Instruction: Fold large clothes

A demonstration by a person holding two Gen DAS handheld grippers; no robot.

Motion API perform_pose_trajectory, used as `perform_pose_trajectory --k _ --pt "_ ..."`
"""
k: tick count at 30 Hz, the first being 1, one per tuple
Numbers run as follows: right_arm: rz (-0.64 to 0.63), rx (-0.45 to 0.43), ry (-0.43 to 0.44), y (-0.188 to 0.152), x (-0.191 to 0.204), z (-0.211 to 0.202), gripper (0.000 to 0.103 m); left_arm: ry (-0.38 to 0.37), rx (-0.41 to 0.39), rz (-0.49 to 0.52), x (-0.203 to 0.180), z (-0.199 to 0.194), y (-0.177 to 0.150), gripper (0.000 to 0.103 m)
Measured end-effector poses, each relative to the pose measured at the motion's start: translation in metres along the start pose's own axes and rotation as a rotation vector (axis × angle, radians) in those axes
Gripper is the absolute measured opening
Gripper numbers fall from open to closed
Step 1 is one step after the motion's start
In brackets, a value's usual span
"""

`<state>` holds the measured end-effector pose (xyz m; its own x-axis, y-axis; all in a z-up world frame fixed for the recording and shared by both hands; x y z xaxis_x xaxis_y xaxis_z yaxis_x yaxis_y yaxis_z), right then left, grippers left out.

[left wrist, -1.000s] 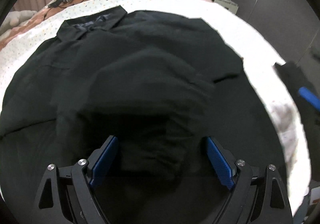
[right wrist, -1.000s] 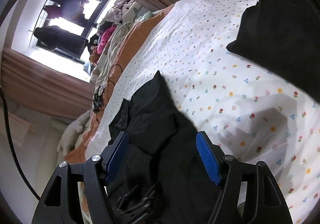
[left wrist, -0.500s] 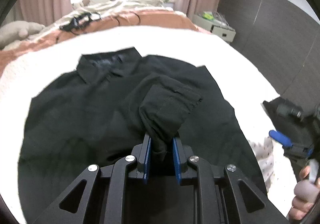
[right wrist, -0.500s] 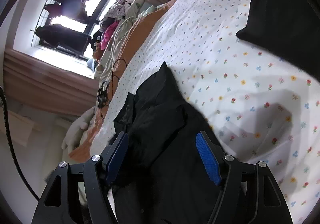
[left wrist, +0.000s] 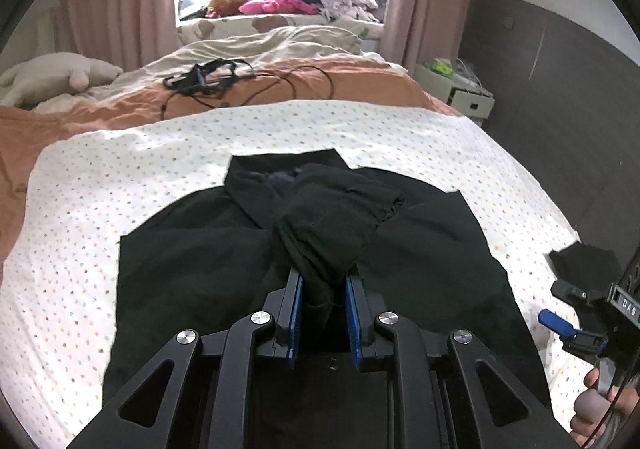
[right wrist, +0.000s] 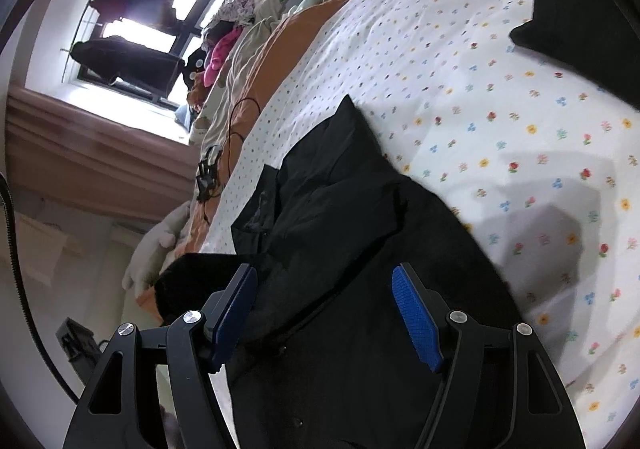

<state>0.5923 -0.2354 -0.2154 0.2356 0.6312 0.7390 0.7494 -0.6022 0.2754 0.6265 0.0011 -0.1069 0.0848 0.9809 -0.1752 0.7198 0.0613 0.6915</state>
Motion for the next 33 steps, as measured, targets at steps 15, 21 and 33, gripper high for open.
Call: perform_pose_trajectory --k 15,21,33 --pt "-0.028 -0.001 -0.044 -0.001 0.005 0.012 0.070 0.149 -0.002 -0.232 0.122 -0.012 -0.016 0.059" --pt "-0.070 -0.055 -0.015 0.003 0.014 0.010 0.070 0.147 -0.009 -0.241 0.136 -0.022 -0.018 0.059" --pt "-0.128 -0.137 -0.032 0.031 0.017 0.035 0.039 0.085 0.063 -0.182 0.116 0.039 -0.028 0.059"
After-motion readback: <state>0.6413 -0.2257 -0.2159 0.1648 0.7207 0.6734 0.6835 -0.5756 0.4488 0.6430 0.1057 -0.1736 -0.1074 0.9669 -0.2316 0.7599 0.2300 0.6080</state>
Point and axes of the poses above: each gripper's, at about its wrist camera, not at the fingertips, and z roughly the way its jaws point, x to its left, y to its top, the point moved 3 cm from there along z, roughly the way its jaws point, and after that the axes turned 7 degrees about -y, right-handed, at the moved point
